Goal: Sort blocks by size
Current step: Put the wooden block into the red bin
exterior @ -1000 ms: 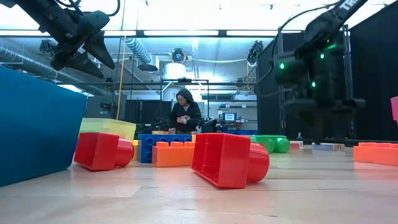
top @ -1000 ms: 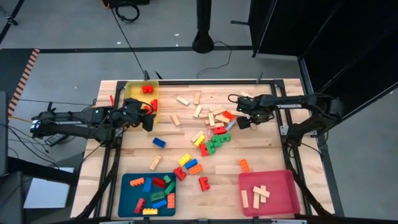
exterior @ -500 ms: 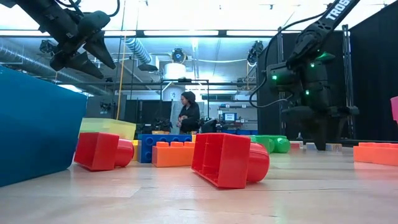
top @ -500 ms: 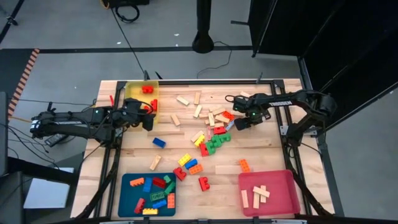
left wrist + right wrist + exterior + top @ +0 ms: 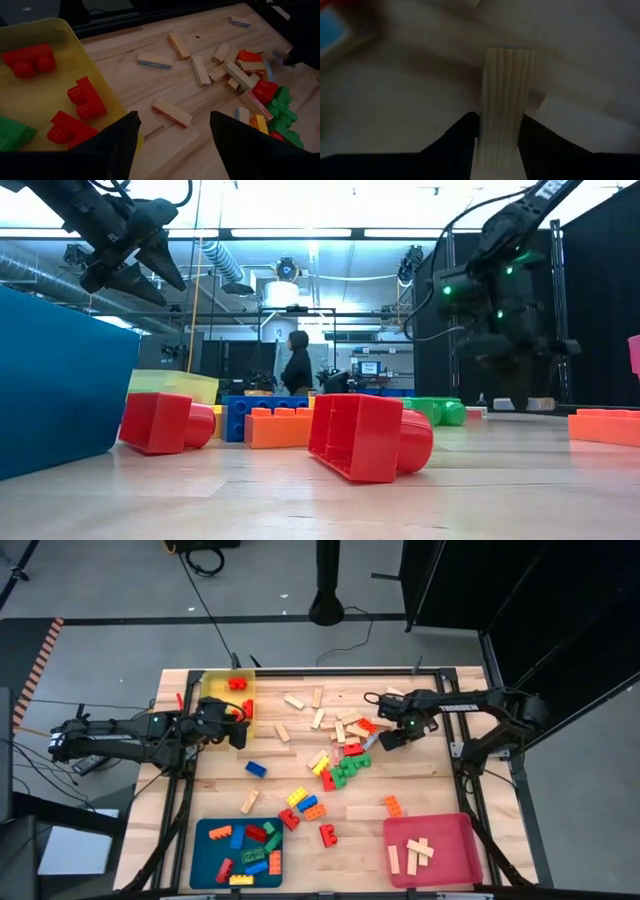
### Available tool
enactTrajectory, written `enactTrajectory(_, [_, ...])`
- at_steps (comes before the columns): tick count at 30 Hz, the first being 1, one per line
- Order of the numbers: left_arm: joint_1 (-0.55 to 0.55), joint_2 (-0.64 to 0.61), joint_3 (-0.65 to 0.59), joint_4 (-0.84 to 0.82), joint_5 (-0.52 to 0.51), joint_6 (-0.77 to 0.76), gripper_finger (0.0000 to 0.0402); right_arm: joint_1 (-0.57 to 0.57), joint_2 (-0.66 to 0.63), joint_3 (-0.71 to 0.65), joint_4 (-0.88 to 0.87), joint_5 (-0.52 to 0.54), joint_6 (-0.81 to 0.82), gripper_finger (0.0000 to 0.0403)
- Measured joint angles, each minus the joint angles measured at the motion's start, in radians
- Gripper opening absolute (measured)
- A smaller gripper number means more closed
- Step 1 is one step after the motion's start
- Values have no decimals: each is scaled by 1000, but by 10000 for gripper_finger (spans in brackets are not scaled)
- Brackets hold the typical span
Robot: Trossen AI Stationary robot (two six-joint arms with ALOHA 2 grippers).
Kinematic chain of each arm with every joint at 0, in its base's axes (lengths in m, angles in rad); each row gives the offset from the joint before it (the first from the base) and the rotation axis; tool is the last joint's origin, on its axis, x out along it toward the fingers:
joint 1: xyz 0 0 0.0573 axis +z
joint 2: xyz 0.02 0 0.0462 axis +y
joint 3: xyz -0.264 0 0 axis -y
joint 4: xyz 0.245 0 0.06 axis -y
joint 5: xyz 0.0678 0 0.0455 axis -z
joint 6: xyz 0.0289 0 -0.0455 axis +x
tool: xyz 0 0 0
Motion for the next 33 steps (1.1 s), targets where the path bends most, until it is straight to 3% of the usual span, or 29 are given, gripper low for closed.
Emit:
enactTrajectory(8, [0, 0, 0, 0, 0, 0, 253, 155, -199, 0, -57, -89, 123, 131])
enactTrajectory(18, [0, 0, 0, 0, 0, -1, 253, 617, -462, 43, -58, -126, 456, 131])
enactTrajectory(22, [0, 0, 0, 0, -1, -1, 253, 821, -469, 94, -46, -112, 576, 131])
enactTrajectory(26, [0, 0, 0, 0, -1, -2, 253, 1023, -427, 118, 104, -85, 640, 131])
enactTrajectory(29, [0, 0, 0, 0, -1, -2, 253, 1142, -370, 118, 231, -63, 686, 131])
enactTrajectory(33, [0, 0, 0, 0, -1, -2, 253, 1251, -277, 118, 236, -58, 800, 131])
